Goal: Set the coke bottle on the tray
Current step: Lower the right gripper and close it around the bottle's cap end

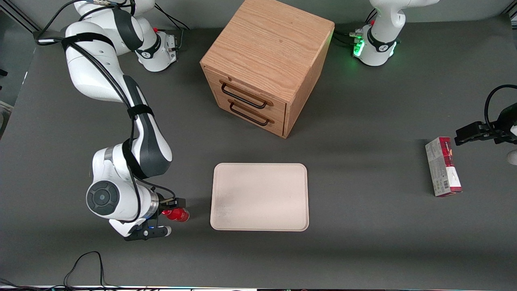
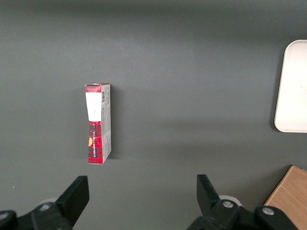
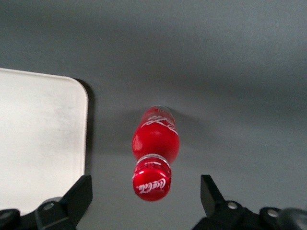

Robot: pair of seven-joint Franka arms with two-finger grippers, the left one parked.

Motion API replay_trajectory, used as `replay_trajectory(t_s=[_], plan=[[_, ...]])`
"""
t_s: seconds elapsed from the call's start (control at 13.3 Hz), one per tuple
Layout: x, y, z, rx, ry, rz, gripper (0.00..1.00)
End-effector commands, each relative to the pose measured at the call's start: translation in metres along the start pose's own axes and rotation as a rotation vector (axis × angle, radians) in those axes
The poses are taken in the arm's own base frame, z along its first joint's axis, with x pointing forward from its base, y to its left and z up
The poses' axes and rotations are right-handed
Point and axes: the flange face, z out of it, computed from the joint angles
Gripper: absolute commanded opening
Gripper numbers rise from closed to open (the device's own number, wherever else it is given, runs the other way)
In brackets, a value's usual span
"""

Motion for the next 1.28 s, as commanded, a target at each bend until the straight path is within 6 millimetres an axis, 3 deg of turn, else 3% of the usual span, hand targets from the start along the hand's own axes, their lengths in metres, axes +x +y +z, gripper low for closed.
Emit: replay_trajectory(t_s=[0.0, 0.38, 0.6, 0.83, 0.98, 1.21], plan=[[-0.001, 0.004, 0.0, 0.015, 0.003, 0.002, 1.0], [0.006, 0.003, -0.006, 0.025, 0.073, 0.007, 0.92], [0.006, 0.003, -0.003, 0.025, 0.072, 0.004, 0.73], [0.004, 0.004, 0.004, 0.023, 0.057, 0.004, 0.69], [0.003, 0.003, 0.008, 0.024, 0.047, 0.003, 0.57], [0.003, 0.005, 0.007, 0.021, 0.049, 0.004, 0.26]])
